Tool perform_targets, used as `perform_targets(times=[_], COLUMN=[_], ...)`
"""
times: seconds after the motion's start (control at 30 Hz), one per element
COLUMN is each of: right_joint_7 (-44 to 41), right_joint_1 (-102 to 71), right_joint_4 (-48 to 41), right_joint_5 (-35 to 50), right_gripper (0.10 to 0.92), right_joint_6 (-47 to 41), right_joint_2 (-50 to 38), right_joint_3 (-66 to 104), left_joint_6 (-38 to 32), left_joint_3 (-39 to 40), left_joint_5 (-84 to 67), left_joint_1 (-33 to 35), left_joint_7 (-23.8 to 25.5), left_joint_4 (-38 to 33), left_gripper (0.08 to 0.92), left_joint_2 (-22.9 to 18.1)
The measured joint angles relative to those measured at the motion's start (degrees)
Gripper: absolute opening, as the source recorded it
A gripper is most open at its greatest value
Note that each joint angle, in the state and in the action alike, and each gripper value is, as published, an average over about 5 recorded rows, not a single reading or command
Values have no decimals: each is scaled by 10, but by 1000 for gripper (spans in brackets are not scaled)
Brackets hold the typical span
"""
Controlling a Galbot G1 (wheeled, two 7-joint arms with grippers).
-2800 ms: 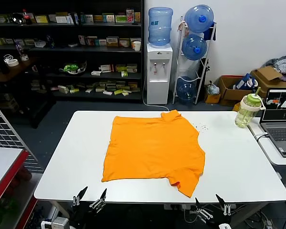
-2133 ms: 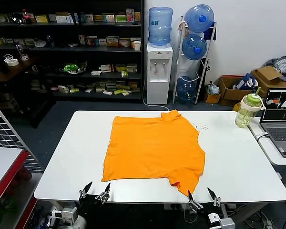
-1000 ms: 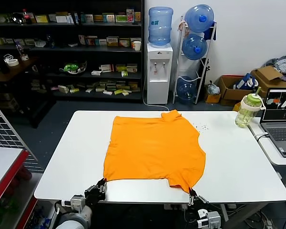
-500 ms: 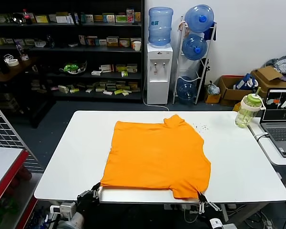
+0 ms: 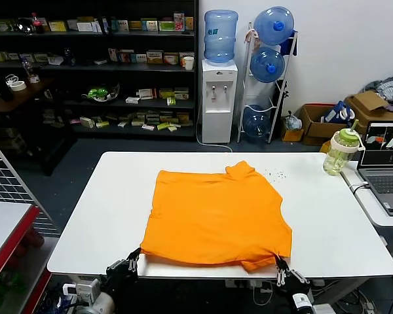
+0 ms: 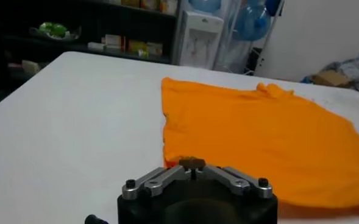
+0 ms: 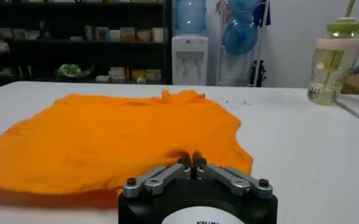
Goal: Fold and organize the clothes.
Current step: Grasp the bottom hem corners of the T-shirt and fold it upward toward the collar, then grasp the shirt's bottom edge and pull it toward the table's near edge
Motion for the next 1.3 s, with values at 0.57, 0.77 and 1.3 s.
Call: perform_targets(times=[0.57,0.77,1.3], right_joint_7=[29,25,-21], right_joint_1=[218,263,218], right_joint_4=[-144,-183,-175], right_joint_5=[65,64,30], right_gripper=[131,261,728], right_joint_6=[-37,-42,-33], right_joint_2=[-34,-34,-81], right_joint_3=[-61,-76,-51], left_joint_6=[4,16,29], left_joint_3=[55,65,57], left_joint_5=[-6,-3,-1], left_joint_1=[-202,-241,-211], left_joint_7=[0,2,2], left_joint_4=[160,199,178], left_gripper=[90,149,597], left_joint_2=[-26,-30,-21])
